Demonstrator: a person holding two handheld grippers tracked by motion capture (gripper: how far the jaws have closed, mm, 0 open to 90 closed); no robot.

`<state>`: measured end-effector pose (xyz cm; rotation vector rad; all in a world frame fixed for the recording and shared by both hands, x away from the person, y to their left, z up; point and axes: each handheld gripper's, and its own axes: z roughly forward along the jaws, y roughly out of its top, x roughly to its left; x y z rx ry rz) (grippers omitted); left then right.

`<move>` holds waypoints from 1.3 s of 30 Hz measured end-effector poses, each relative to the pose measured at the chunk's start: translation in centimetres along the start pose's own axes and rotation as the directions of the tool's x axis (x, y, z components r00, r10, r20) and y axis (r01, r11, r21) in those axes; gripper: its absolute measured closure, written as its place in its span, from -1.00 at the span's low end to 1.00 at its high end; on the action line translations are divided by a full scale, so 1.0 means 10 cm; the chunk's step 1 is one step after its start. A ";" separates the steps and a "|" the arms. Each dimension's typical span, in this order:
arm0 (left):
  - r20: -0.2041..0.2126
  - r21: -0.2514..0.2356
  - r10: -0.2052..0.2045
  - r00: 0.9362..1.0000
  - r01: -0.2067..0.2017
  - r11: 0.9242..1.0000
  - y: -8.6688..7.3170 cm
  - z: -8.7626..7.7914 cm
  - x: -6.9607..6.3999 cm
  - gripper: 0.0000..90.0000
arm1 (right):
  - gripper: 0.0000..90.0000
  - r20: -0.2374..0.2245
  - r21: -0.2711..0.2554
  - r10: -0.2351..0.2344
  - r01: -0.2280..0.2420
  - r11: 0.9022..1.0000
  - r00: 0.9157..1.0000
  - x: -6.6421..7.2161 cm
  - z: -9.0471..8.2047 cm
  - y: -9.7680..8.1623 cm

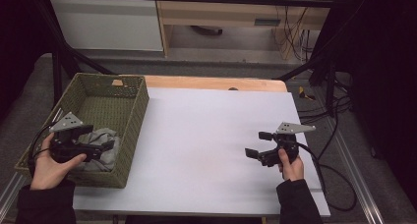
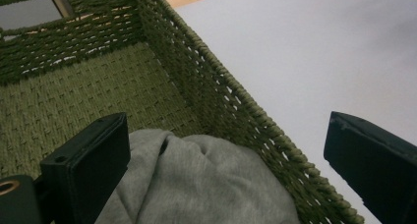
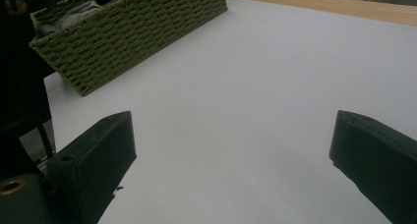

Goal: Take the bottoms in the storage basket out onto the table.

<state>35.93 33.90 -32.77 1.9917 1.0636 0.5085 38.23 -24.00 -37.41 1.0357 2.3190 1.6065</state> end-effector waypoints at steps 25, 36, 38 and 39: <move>-0.098 0.097 -0.022 0.995 0.032 0.995 -0.20 0.03 0.16 -0.92 | -0.91 -0.003 -0.001 0.000 0.000 1.000 1.000 0.00 0.00 0.00; -0.097 0.150 -0.017 0.995 0.032 0.988 -0.24 0.11 0.17 -0.92 | -0.91 -0.004 -0.001 0.000 0.000 1.000 1.000 0.00 -0.01 0.00; -0.094 0.156 -0.018 0.995 0.033 0.987 -0.25 0.13 0.17 -0.92 | -0.91 -0.003 -0.001 0.000 0.000 1.000 1.000 0.00 -0.01 0.00; -0.094 0.156 -0.018 0.995 0.033 0.987 -0.25 0.13 0.17 -0.92 | -0.91 -0.003 -0.001 0.000 0.000 1.000 1.000 0.00 -0.01 0.00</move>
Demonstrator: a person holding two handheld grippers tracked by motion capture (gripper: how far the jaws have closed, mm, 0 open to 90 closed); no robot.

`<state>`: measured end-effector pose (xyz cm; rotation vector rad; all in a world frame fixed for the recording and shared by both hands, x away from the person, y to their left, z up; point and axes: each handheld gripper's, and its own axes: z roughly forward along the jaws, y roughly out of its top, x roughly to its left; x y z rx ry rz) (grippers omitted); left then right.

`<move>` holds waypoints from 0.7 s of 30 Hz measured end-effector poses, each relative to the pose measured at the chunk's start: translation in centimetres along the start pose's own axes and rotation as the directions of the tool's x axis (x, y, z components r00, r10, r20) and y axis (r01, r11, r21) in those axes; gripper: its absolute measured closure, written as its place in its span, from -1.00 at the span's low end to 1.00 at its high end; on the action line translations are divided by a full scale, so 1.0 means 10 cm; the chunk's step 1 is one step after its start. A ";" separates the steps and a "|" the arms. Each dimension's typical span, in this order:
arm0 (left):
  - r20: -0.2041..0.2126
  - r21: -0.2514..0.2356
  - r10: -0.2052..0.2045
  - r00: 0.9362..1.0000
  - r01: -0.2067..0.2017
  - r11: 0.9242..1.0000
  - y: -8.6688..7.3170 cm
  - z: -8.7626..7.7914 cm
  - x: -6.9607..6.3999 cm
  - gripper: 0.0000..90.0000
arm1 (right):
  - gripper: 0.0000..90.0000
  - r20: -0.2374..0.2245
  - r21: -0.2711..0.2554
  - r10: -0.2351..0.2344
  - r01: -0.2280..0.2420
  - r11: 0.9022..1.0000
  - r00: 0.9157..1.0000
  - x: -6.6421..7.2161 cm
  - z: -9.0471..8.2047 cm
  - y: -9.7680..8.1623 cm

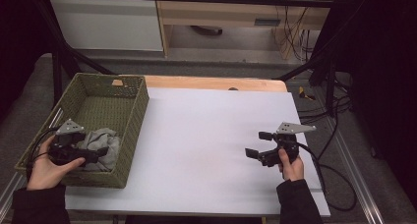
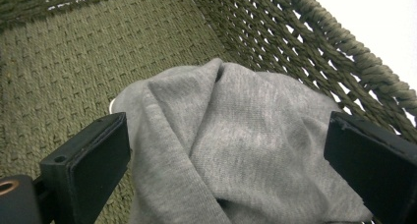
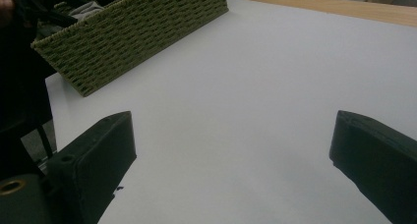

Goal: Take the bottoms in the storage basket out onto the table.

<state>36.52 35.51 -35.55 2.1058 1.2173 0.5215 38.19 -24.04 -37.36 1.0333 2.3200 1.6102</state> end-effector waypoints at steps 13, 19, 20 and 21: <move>-0.009 0.051 -0.034 0.999 0.035 0.998 -0.03 0.09 0.04 -0.88 | -0.91 -0.001 0.007 0.000 0.000 1.000 1.000 0.00 0.01 0.00; 0.001 0.063 -0.053 0.999 0.052 0.997 -0.05 0.12 0.07 -0.85 | -0.91 -0.003 0.011 0.000 0.000 1.000 1.000 0.00 0.01 0.00; 0.000 0.068 -0.053 0.999 0.053 0.996 -0.05 0.13 0.06 -0.83 | -0.91 -0.003 0.011 0.002 -0.002 1.000 1.000 0.00 0.02 0.00; -0.002 0.072 -0.052 0.999 0.052 0.996 -0.05 0.13 0.06 -0.82 | -0.91 -0.004 0.011 0.001 -0.001 1.000 1.000 0.00 0.02 0.00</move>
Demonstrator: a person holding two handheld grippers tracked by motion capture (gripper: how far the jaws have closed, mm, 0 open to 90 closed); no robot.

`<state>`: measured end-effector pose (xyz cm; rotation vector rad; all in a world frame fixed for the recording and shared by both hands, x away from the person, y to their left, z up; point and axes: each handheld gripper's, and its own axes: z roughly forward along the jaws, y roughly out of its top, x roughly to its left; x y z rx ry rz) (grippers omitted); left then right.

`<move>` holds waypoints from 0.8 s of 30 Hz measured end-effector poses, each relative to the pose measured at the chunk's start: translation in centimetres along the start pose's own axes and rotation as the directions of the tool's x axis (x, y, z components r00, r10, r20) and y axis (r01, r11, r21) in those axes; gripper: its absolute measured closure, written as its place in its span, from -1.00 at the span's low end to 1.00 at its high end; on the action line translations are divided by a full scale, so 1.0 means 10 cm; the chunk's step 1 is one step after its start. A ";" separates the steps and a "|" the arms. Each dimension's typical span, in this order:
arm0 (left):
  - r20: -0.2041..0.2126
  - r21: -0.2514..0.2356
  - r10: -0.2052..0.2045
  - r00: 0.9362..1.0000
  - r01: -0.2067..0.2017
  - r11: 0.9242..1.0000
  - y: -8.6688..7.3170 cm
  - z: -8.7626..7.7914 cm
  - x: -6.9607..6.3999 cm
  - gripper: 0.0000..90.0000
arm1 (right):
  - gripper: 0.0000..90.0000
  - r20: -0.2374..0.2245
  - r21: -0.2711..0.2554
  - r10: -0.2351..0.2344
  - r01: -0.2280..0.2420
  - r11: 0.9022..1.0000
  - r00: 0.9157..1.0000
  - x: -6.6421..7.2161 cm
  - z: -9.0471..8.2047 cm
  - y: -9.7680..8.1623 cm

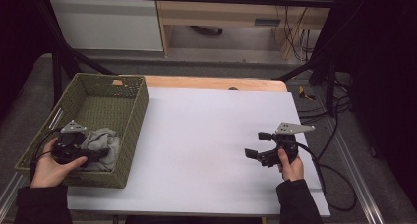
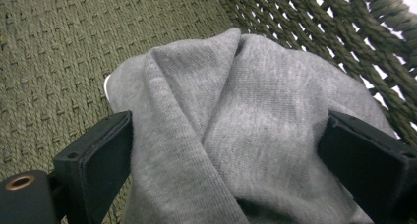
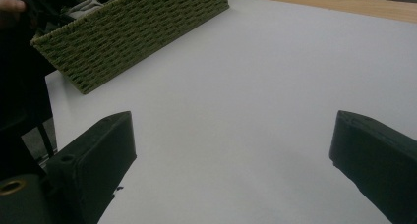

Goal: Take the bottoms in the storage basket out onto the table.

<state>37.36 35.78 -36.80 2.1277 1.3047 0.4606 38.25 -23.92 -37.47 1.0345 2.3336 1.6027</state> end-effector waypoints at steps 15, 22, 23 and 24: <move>0.015 0.036 -0.024 1.000 0.024 0.999 0.01 0.03 0.01 -0.68 | -0.91 -0.002 0.005 0.002 -0.002 1.000 1.000 0.00 0.01 0.00; 0.018 0.049 -0.029 0.999 0.028 0.998 0.02 0.04 0.01 -0.60 | -0.91 -0.001 0.008 0.002 -0.002 1.000 1.000 0.00 0.01 0.00; 0.017 0.050 -0.030 0.999 0.029 0.998 0.02 0.04 0.01 -0.60 | -0.91 -0.001 0.008 0.002 -0.002 1.000 1.000 0.00 0.01 0.00; 0.016 0.049 -0.031 0.999 0.030 0.998 0.02 0.04 0.01 -0.59 | -0.91 -0.001 0.007 0.003 -0.003 1.000 1.000 0.00 0.01 0.00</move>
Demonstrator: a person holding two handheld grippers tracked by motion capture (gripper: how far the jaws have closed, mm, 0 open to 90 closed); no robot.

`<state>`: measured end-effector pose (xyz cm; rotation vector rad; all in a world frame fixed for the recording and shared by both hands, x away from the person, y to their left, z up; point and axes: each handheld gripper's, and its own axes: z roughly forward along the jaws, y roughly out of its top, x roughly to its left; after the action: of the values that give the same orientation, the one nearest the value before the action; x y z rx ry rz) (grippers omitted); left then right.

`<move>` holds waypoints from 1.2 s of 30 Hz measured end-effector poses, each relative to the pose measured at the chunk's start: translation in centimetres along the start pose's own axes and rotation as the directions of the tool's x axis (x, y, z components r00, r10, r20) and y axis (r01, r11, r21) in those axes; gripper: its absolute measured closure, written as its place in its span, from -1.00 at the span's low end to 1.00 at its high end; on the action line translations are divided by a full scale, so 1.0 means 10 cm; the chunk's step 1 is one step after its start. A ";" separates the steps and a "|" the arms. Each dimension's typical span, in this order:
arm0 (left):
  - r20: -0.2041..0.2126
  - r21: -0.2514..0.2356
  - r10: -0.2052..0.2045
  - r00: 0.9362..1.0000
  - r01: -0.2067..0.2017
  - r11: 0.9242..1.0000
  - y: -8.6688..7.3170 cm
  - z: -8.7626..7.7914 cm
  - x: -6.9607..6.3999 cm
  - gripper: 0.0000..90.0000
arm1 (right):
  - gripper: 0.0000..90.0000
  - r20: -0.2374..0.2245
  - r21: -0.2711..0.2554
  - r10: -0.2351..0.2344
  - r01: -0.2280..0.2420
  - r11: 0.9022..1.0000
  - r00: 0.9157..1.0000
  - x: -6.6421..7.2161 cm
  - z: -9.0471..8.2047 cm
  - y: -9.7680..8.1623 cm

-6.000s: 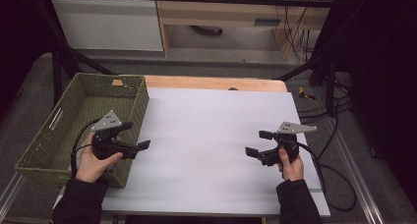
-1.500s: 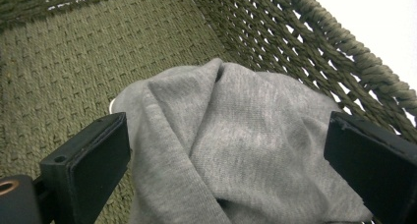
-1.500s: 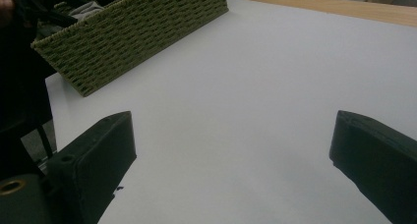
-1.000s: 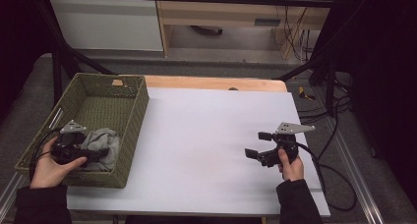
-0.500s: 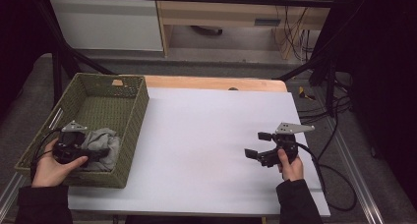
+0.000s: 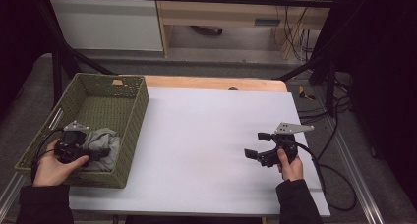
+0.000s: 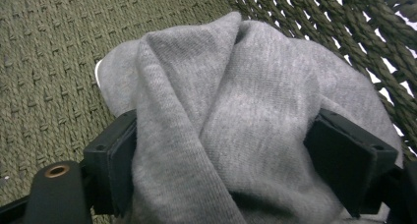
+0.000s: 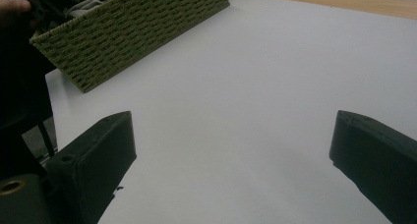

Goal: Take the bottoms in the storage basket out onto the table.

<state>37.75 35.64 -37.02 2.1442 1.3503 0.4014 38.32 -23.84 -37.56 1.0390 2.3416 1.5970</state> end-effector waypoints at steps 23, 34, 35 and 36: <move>-0.012 0.059 -0.008 1.000 0.009 0.998 0.05 0.03 -0.01 -0.14 | -0.91 -0.008 -0.002 0.000 0.000 1.000 1.000 0.00 -0.01 0.00; -0.014 0.066 -0.016 1.000 0.017 0.998 0.07 0.04 0.00 0.04 | -0.91 -0.012 -0.002 0.001 -0.001 1.000 1.000 0.00 -0.01 0.01; -0.013 0.066 -0.016 1.000 0.017 0.998 0.07 0.04 0.00 0.06 | -0.91 -0.013 -0.002 0.001 -0.001 1.000 1.000 0.00 -0.01 0.01; -0.012 0.067 -0.015 1.000 0.016 0.998 0.07 0.04 0.00 0.07 | -0.91 -0.013 -0.001 0.001 -0.001 1.000 1.000 0.00 -0.01 0.01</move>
<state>38.49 35.33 -36.85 2.1876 1.4043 0.3677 38.27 -23.93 -37.45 1.0333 2.3482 1.6107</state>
